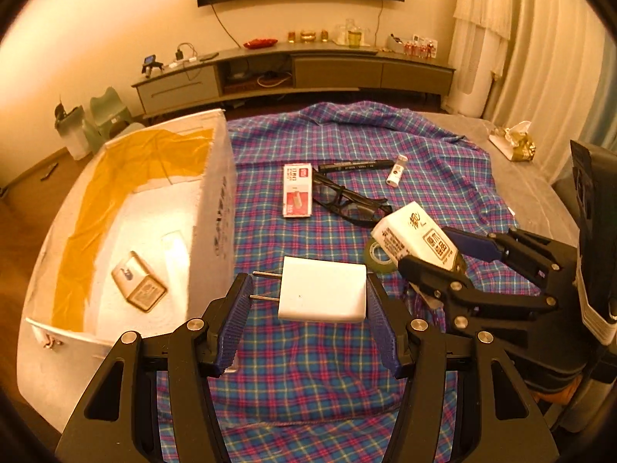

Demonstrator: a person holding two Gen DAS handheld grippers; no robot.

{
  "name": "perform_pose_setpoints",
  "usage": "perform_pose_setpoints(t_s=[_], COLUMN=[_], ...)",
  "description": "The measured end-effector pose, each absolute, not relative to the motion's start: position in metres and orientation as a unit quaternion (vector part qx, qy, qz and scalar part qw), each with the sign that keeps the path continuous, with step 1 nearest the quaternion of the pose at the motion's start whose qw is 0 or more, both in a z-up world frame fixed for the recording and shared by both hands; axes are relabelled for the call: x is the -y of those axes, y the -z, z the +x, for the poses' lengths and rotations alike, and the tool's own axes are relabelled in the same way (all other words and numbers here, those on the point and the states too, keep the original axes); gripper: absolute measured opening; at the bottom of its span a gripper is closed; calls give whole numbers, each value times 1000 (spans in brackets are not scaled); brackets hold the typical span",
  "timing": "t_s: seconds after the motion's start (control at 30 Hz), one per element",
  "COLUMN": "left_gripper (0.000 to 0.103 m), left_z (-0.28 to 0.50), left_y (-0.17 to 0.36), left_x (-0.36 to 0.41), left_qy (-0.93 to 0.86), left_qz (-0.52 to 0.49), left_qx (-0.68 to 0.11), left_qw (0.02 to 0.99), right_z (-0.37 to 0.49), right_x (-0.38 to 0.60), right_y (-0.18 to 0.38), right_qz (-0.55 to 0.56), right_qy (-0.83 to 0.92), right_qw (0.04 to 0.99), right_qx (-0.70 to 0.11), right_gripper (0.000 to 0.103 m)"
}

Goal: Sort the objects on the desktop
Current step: 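Carry the white charger and tissue pack over the white bin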

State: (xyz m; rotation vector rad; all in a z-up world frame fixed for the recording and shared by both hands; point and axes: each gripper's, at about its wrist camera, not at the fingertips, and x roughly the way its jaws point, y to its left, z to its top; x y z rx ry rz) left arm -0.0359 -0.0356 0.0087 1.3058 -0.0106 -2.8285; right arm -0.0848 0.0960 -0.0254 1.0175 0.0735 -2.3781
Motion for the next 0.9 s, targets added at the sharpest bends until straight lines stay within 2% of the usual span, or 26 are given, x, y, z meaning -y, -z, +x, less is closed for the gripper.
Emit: perform_pose_setpoints(t_s=[0.9], left_gripper=[60], left_z=[2], left_y=[-44], left_x=[114], left_qy=[926], left_qz=[373], left_qx=[-53], left_qw=[19], right_z=[-31], right_x=[-1], right_y=[-18], right_qz=[352], right_qy=[878], right_qw=[307], right_qx=[-107], right_gripper=[52])
